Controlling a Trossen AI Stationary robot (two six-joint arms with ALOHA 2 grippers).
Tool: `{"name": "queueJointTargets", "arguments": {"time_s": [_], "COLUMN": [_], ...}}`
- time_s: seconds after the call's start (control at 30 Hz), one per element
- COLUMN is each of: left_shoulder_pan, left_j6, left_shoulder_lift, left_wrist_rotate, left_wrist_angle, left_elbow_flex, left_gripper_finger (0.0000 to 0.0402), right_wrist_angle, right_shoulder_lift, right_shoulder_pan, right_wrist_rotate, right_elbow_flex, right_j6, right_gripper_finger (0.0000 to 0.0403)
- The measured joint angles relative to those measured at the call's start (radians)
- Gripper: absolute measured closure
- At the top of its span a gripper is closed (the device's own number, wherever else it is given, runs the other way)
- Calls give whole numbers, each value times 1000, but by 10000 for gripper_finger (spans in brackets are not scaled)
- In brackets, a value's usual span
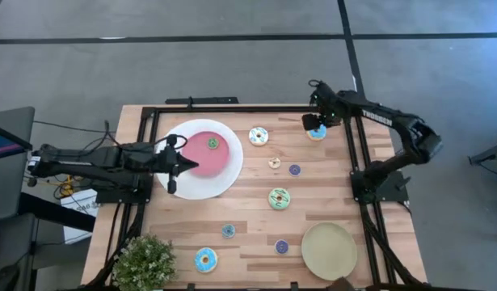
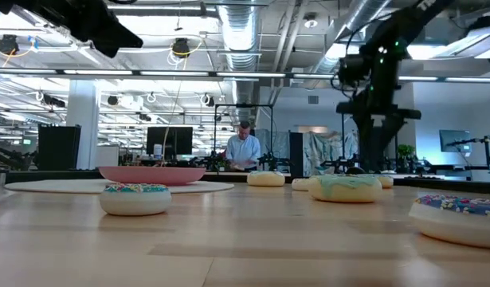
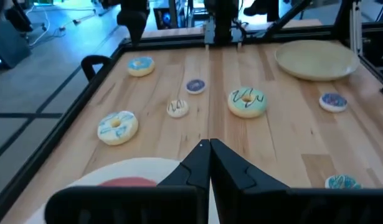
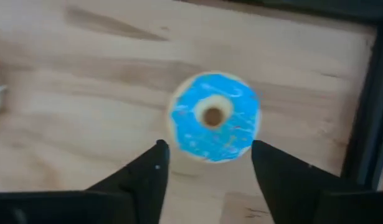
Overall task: Pick & Place donuts
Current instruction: Put the large blue donut on the brown plate
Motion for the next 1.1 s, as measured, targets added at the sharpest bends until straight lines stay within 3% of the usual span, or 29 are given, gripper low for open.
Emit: {"name": "queueJointTargets", "arguments": {"time_s": [0.2, 0.67, 1.1], "left_shoulder_pan": [0, 0, 0], "left_j6": [-8, -101, -101], "left_shoulder_lift": [-9, -9, -9], "left_wrist_rotate": [-5, -5, -33], "left_wrist_angle": [-61, -100, -110], "left_elbow_flex": [0, 0, 0], "left_gripper_finger": [401, 401, 401], "right_wrist_angle": [5, 90, 125], "right_shoulder_lift": [95, 281, 277], "right_shoulder_pan": [-38, -94, -93], "right_wrist_rotate": [25, -53, -49], "right_elbow_flex": [0, 0, 0], "right_j6": [-8, -32, -34], "right_gripper_finger": [155, 181, 248]}}
